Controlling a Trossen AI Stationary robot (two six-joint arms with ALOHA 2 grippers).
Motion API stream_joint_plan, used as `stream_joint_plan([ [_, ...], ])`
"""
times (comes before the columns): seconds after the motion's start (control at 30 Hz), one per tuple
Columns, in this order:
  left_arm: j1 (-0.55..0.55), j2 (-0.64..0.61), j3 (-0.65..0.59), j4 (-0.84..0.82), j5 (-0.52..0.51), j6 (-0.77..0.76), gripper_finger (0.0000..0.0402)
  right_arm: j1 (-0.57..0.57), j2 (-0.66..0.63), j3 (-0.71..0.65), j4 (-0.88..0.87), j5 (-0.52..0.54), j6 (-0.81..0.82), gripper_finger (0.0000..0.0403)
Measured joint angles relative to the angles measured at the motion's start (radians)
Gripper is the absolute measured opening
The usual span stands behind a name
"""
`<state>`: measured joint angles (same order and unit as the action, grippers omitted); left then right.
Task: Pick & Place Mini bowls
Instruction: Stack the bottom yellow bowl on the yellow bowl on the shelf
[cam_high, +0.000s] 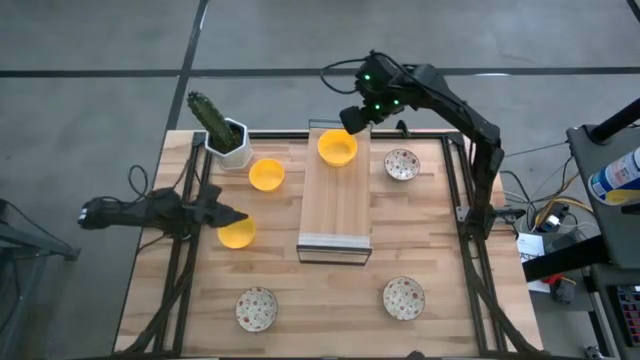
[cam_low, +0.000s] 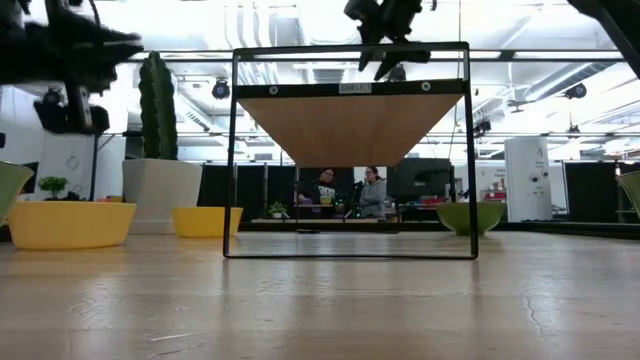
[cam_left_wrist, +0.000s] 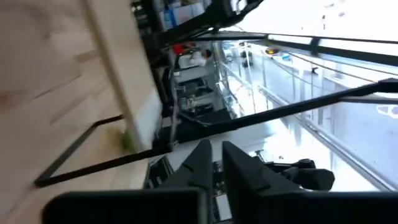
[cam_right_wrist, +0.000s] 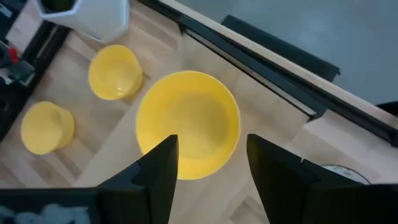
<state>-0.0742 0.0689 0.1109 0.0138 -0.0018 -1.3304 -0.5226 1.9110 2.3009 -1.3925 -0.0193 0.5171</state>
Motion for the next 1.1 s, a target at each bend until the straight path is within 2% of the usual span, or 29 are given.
stream_joint_plan([
  [0.1, 0.001, 0.053, 0.054, -0.107, -0.009, 0.016, 0.0085, 0.015, -0.007, -0.001, 0.002, 0.005, 0.000, 0.0182],
  [0.2, 0.001, 0.118, 0.139, -0.289, -0.068, 0.031, 0.0127, 0.031, -0.010, -0.001, 0.004, 0.017, 0.000, 0.0184],
  [0.33, 0.002, 0.239, 0.269, -0.528, -0.132, 0.143, 0.0160, 0.060, -0.011, -0.013, 0.013, 0.023, 0.000, 0.0185],
  [0.5, 0.007, 0.407, 0.414, -0.707, -0.142, 0.341, 0.0167, 0.088, -0.011, -0.019, 0.015, 0.023, 0.000, 0.0185],
  [0.83, 0.050, 0.735, 0.610, -0.909, -0.106, 0.652, 0.0167, 0.147, -0.014, -0.019, 0.029, 0.023, -0.001, 0.0178],
  [0.97, 0.105, 0.853, 0.657, -0.957, -0.034, 0.774, 0.0167, 0.156, -0.016, -0.019, 0.038, 0.023, 0.000, 0.0178],
  [1.1, 0.170, 0.958, 0.713, -0.957, 0.064, 0.782, 0.0168, 0.165, -0.017, -0.019, 0.038, 0.022, 0.006, 0.0175],
])
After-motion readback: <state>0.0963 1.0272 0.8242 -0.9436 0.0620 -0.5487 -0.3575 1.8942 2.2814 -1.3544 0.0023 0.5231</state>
